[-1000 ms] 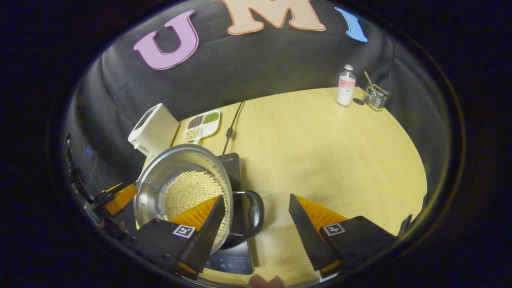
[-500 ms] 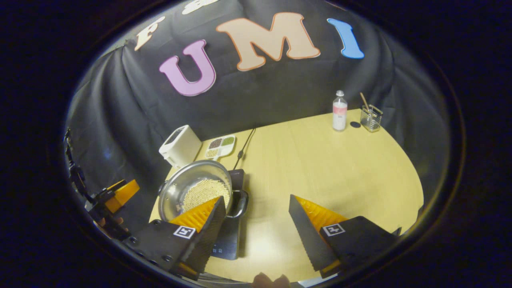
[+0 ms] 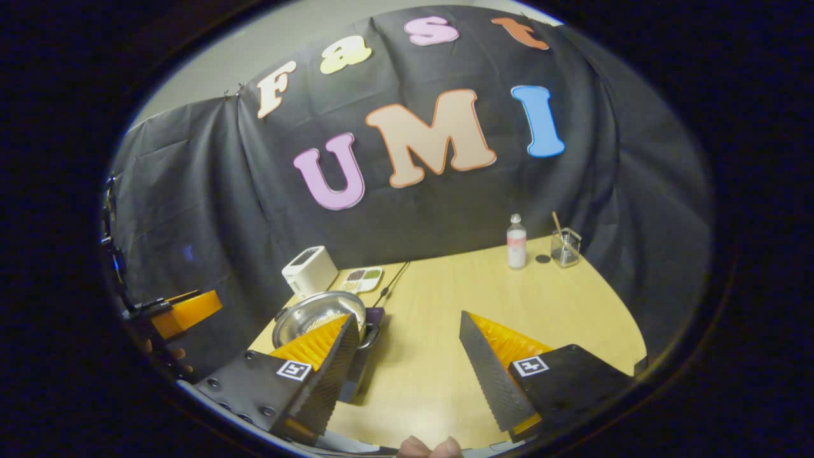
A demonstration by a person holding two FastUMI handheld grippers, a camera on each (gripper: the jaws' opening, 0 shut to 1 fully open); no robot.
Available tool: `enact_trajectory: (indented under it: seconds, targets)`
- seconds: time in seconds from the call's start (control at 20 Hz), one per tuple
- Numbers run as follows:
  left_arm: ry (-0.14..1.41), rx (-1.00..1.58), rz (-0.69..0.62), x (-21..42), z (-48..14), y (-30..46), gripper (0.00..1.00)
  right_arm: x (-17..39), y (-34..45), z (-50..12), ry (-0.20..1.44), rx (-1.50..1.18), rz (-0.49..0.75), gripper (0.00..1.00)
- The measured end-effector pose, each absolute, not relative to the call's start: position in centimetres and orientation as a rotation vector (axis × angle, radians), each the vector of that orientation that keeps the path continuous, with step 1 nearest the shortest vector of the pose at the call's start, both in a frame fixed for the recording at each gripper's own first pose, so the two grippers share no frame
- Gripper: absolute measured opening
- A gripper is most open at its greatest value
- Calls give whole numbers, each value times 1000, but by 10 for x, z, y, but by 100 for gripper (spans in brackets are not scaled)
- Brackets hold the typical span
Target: First push the handle of the pot to place it horizontally, then grasp the pot with both hands and set it on the induction cooktop.
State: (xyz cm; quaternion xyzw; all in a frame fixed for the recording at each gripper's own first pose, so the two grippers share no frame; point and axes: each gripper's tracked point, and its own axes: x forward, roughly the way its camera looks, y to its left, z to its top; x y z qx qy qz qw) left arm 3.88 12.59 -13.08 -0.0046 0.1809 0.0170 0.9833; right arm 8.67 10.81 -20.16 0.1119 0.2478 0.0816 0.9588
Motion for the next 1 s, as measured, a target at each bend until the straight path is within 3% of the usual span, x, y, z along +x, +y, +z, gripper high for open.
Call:
enact_trajectory:
  seconds: [0.65,0.7,0.75,0.8,0.85,0.9,1.0]
  targets:
    - [119,8,-51,-11,-32,86,92,35,72,-71,164,147,115,92]
    - [100,12,-67,-18,-27,83,91,27,73,-69,159,124,111,98]
    - [92,12,-77,-22,-25,80,92,18,70,-66,162,101,99,92]
    - [97,11,-87,-28,-28,79,93,10,70,-62,163,93,89,92]
    - [85,1,-106,-33,-28,74,93,2,70,-56,143,95,78,92]
    - [90,-12,-119,-35,-28,68,93,-4,70,-54,137,91,72,100]
    - [110,-32,-126,-44,-37,71,93,-19,67,-59,153,65,56,92]
